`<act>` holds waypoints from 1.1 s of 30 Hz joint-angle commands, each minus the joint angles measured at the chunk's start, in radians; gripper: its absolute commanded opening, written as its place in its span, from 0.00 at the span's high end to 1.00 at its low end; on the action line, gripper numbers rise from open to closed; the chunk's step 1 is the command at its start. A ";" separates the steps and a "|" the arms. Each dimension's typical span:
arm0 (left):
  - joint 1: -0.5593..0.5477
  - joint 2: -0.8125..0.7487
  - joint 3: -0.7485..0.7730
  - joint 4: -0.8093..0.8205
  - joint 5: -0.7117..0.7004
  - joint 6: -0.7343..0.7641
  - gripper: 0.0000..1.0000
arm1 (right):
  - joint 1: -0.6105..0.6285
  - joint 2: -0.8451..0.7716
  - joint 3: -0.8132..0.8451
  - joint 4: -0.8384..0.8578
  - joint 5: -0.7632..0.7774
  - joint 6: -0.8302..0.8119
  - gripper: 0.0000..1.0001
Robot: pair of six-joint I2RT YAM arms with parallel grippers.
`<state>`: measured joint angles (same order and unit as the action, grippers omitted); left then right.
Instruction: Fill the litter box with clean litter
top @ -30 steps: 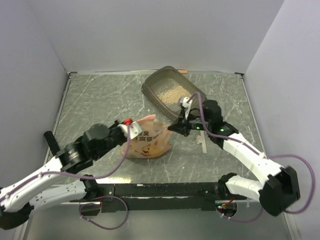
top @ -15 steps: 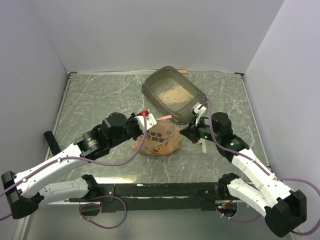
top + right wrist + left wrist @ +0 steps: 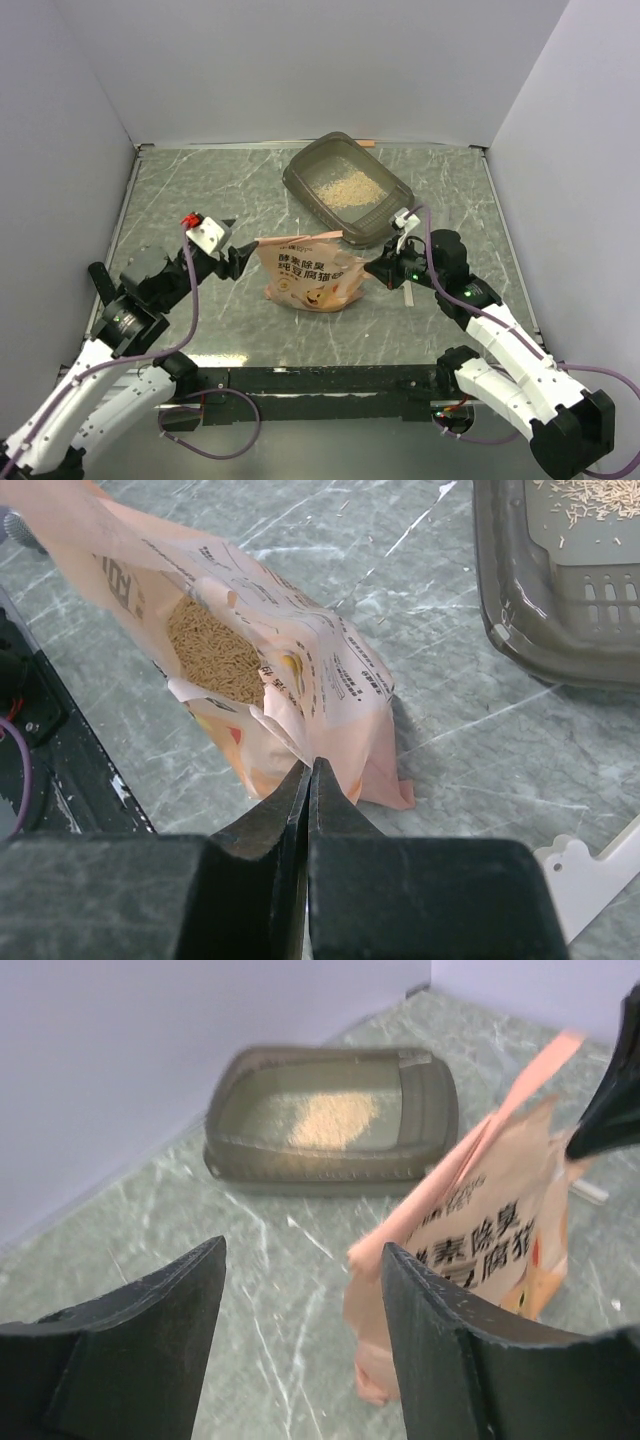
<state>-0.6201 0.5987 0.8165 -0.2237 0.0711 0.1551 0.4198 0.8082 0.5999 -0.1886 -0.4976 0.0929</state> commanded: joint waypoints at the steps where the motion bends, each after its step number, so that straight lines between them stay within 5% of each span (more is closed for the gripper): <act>1: 0.141 -0.001 -0.106 0.035 0.308 -0.084 0.32 | -0.009 -0.024 -0.003 0.005 -0.024 0.027 1.00; 7: 0.368 0.045 -0.172 0.112 0.608 -0.129 0.29 | -0.009 -0.044 -0.028 0.020 -0.051 0.044 1.00; 14: 0.477 0.128 -0.253 0.351 0.899 -0.271 0.30 | -0.007 -0.038 -0.031 0.028 -0.091 0.054 1.00; 19: 0.488 0.159 -0.356 0.656 0.992 -0.440 0.33 | -0.006 -0.026 -0.032 0.031 -0.085 0.064 1.00; 33: 0.459 0.381 -0.306 0.843 1.066 -0.549 0.38 | -0.007 -0.001 -0.087 0.138 -0.101 0.113 1.00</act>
<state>-0.1417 0.9363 0.4580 0.5121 1.0843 -0.3649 0.4152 0.7967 0.5449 -0.1062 -0.5629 0.1707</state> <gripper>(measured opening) 0.631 0.007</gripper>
